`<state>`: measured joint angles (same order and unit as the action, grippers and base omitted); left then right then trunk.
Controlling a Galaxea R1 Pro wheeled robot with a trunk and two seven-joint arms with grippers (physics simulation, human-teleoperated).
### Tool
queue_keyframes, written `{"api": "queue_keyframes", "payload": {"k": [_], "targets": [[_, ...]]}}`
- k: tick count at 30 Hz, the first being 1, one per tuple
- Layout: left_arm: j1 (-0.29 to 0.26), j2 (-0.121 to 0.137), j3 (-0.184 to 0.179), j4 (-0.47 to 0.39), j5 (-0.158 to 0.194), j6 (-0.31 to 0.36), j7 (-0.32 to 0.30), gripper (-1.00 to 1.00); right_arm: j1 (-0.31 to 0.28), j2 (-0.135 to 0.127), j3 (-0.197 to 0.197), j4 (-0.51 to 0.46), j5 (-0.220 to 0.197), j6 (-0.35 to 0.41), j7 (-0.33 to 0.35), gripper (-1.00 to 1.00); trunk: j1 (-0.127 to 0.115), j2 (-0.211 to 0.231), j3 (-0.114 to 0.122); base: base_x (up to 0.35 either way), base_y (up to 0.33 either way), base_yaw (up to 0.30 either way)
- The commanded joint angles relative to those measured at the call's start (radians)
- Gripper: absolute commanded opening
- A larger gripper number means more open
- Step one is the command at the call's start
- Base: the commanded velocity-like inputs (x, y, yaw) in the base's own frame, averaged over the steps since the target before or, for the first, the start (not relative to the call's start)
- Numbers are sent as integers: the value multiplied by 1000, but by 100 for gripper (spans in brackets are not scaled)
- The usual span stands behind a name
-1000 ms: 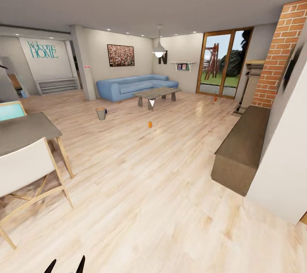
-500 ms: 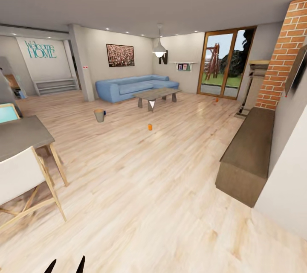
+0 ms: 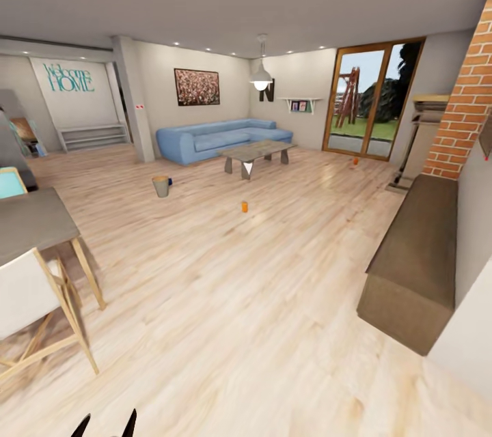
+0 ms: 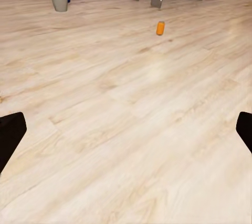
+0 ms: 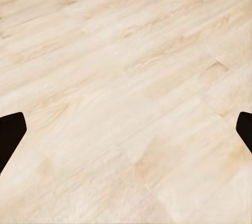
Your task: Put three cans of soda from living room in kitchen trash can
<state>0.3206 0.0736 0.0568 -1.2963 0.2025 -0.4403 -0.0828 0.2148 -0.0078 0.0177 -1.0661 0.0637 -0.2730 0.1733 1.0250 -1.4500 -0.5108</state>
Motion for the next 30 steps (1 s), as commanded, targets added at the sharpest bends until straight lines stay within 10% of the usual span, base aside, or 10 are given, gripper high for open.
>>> {"api": "queue_keyframes", "payload": {"k": [1,30], "targets": [[0,0,0,0,0,0,0,100,0,0,0,0,0,0,-2,100,0,0,-1,328,0,139],[-4,-5,-6,-49,0,10,4,100,0,-14,-2,-47,1,-1,7,100,0,0,-35,327,0,146]]}}
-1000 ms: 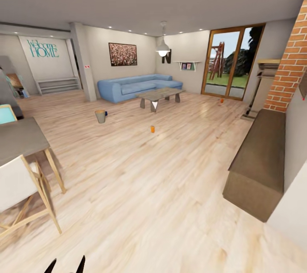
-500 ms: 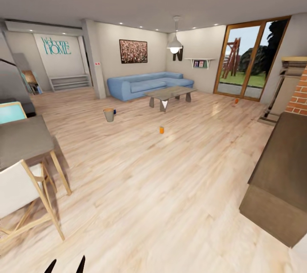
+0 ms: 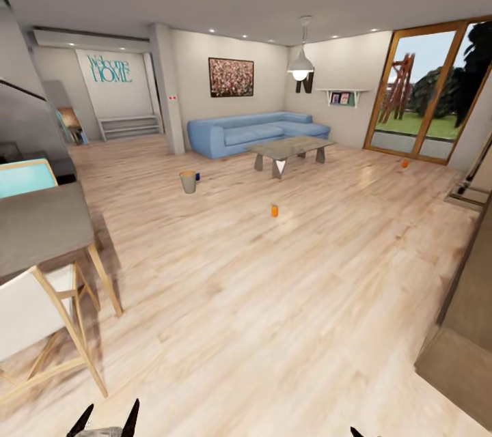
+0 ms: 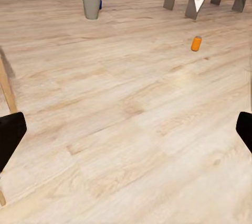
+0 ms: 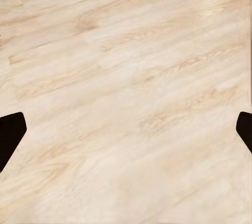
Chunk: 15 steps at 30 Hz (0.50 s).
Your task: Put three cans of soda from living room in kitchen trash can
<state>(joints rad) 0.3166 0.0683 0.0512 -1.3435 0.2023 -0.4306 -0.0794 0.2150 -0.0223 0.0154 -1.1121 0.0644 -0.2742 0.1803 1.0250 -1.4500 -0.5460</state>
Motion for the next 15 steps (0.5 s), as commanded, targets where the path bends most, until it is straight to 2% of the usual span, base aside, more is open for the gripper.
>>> {"api": "queue_keyframes", "payload": {"k": [1,4,9,10,15], "targets": [[0,-1,0,-17,0,2,1,100,0,-1,-1,-19,0,0,2,100,0,0,-1,327,0,125],[0,-4,-1,-84,0,10,3,100,2,-3,-3,-113,0,5,8,100,0,0,-5,327,0,109],[-1,-6,-4,-136,0,21,4,100,4,-3,0,-254,1,22,11,100,0,0,-11,328,-24,67],[-3,-6,-4,-146,0,23,4,100,5,-4,1,-312,1,44,12,100,0,0,-12,328,-61,28],[-11,-7,-8,-158,-1,33,4,100,1,-5,3,-431,2,159,40,100,0,0,-15,328,-79,14]]}}
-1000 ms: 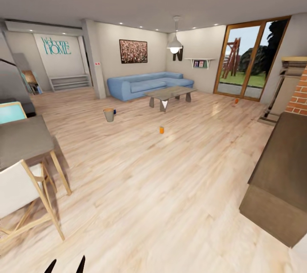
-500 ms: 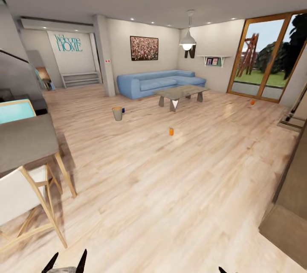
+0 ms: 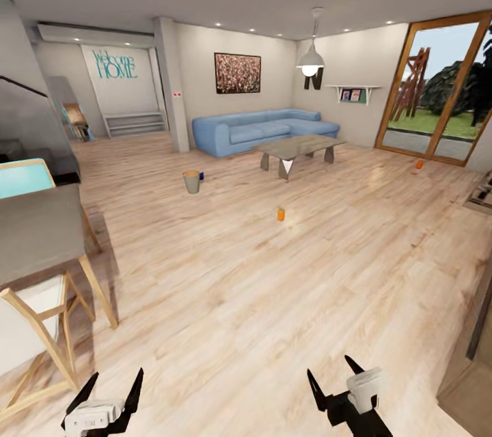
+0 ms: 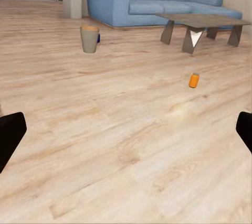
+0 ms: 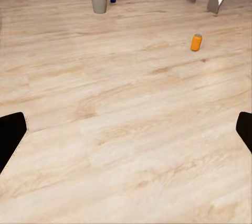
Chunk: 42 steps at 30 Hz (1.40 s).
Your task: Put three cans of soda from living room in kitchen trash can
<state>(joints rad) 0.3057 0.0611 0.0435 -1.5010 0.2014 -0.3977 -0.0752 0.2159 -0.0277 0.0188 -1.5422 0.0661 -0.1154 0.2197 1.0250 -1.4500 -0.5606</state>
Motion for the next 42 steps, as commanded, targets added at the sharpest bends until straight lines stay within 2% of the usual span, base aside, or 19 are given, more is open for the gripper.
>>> {"api": "queue_keyframes", "payload": {"k": [1,5,7,12,17,26,42], "targets": [[-2,0,-2,0,0,5,0,100,-3,0,0,-9,0,15,12,100,0,0,0,328,-92,6],[-23,0,-11,18,-4,34,0,100,-37,0,-1,-35,2,66,62,100,0,0,-1,327,-102,3],[-29,1,-20,48,-6,50,-1,100,-76,1,0,-40,14,130,73,100,0,0,-1,305,-148,1],[-32,6,-47,69,-5,80,-5,100,-105,0,-4,-40,36,187,80,100,0,0,-1,281,-191,8],[-32,10,-56,78,-4,90,-7,100,-114,6,1,-41,46,202,82,100,0,0,-4,267,-214,67],[-33,12,-48,81,-2,92,-8,100,-157,10,44,-32,64,211,74,100,0,0,-13,266,-212,150],[-33,9,-47,85,-2,94,-6,100,-161,7,50,-30,66,204,78,100,0,0,-27,312,-61,131]]}}
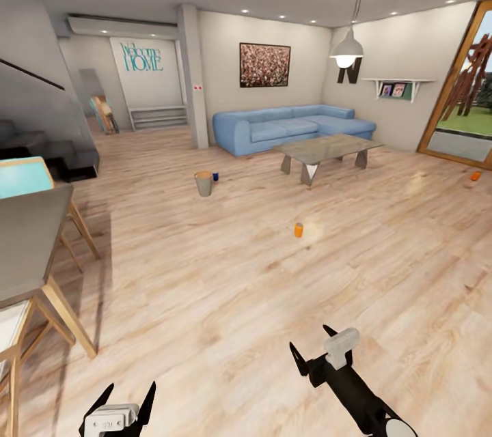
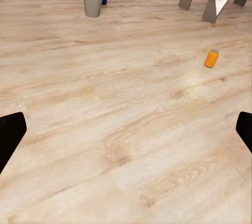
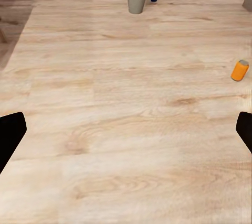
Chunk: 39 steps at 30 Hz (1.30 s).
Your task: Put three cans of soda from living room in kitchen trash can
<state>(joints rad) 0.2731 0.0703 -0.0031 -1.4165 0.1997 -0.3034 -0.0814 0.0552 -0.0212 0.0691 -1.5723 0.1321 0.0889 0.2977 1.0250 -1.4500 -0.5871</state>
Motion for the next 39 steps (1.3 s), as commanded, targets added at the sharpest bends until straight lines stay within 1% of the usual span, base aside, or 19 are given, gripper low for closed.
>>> {"api": "queue_keyframes", "payload": {"k": [1,10,22,31,36,39], "targets": [[0,0,0,2,0,0,0,100,0,0,0,0,0,0,0,100,0,0,0,326,-4,32],[0,0,-1,24,1,1,0,100,0,3,1,0,-2,-3,1,100,0,0,-1,327,-1,11],[0,0,0,25,5,1,0,100,0,1,2,7,-2,-3,6,100,0,0,-1,328,8,0],[0,0,0,25,7,1,0,100,0,4,4,13,-2,-3,7,100,0,0,-1,314,112,0],[0,0,0,25,6,0,0,100,0,6,4,20,-2,-25,7,100,0,0,-1,299,159,0],[0,0,0,25,5,0,0,100,0,6,17,26,-1,-36,5,100,0,0,-1,298,164,0]]}}
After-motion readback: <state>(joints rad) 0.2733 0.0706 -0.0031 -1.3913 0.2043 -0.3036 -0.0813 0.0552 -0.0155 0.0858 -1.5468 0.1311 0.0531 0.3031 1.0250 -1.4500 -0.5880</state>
